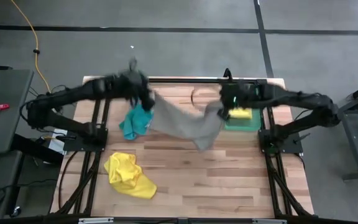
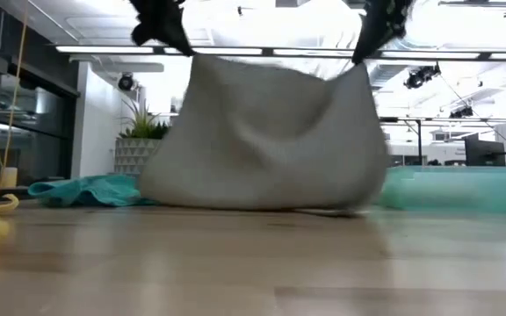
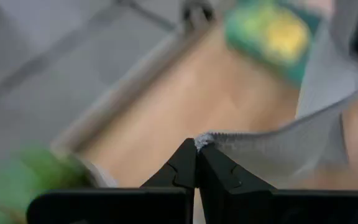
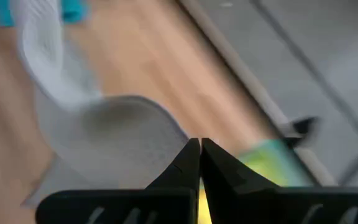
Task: Fold microfiber towels
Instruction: Fold the gray microfiber cloth
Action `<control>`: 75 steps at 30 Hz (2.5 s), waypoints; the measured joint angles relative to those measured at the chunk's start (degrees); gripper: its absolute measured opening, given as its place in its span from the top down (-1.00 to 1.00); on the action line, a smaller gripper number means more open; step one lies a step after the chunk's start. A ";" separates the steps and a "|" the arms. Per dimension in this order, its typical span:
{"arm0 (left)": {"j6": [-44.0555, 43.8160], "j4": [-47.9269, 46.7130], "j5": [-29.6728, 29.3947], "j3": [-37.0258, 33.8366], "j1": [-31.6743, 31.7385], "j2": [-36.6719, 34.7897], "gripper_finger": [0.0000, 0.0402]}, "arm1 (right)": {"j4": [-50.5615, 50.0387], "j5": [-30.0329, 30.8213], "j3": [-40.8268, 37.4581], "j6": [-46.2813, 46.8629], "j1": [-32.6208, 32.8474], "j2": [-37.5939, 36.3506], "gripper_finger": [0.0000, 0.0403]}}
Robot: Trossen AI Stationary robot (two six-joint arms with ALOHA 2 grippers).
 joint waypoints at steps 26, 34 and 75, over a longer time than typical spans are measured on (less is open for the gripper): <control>-26.65 -6.96 -2.92 -10.78 -32.58 -1.51 1.00 | 11.75 -10.18 -16.68 20.53 22.24 0.26 1.00; -51.93 21.86 7.67 -31.72 -48.48 7.27 1.00 | 44.77 -12.37 -38.16 45.00 35.84 0.31 1.00; -50.25 13.82 2.51 -34.65 -37.35 -1.51 1.00 | 36.54 -3.44 -40.06 56.61 29.68 -5.74 1.00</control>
